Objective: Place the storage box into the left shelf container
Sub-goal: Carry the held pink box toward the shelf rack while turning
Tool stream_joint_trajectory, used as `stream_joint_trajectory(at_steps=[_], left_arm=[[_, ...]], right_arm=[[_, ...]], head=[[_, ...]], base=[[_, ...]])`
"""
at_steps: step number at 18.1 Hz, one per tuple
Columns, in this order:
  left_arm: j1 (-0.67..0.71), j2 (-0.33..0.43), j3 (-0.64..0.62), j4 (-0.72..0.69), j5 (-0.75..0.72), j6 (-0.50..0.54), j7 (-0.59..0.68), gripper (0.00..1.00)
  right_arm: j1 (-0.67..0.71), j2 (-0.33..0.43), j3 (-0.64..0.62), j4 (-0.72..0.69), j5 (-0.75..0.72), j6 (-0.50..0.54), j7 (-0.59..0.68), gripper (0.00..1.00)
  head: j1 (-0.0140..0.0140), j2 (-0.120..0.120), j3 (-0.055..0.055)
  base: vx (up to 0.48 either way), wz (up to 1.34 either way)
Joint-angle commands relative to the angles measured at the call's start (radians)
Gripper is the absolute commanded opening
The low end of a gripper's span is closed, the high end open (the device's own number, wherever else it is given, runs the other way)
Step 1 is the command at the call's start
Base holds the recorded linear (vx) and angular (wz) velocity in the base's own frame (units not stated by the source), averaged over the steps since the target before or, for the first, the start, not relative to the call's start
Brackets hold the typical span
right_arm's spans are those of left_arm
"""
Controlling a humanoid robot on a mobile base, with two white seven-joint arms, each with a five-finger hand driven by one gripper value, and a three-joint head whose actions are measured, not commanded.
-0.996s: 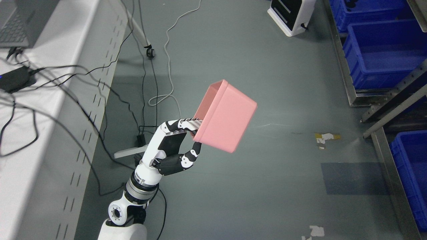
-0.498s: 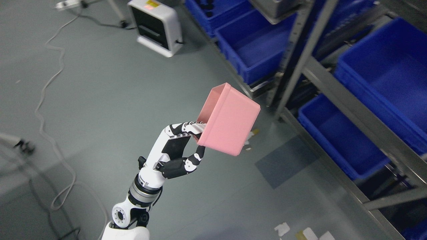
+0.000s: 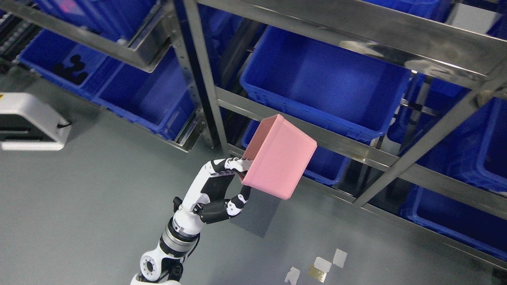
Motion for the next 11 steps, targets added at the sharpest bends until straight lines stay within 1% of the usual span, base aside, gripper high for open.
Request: stream_joint_trajectory(at_steps=[1,3,6,9,11], left_arm=[[0.029,0.018,-0.026,0.08,0.002,-0.024,-0.001,0.08],[0.03,0.018,0.004,0.137,0.001,-0.027,0.001,0.08],[0.012,0.018,0.096,0.267,-0.017,-0.004,0.01,0.08],[-0.081,0.018,0.213,0.367,-0.056,0.072,0.012,0.08],[-0.159,0.018,0.265,0.41,-0.065,0.118,0.013,0.08]], right_arm=[[-0.008,-0.018,-0.003,-0.017,-0.002,-0.003,0.0,1.0],[-0.008,-0.018,-0.003,-0.017,-0.002,-0.003,-0.001,1.0],[-0.008,-0.018,-0.003,-0.017,-0.002,-0.003,0.0,1.0],[-0.008,-0.018,-0.003,-0.017,-0.002,-0.003,-0.001,1.0],[-0.008,-0.018,-0.003,-0.017,-0.002,-0.003,-0.001,1.0]], head=[[0.0,0.0,0.0],[0.0,0.0,0.0],[0.0,0.0,0.0],[0.0,0.0,0.0],[0.0,0.0,0.0]], base=[[0.193,-0.78],[0.172,-0.7],[0.127,-0.57],[0.091,-0.44],[0.067,-0.34]])
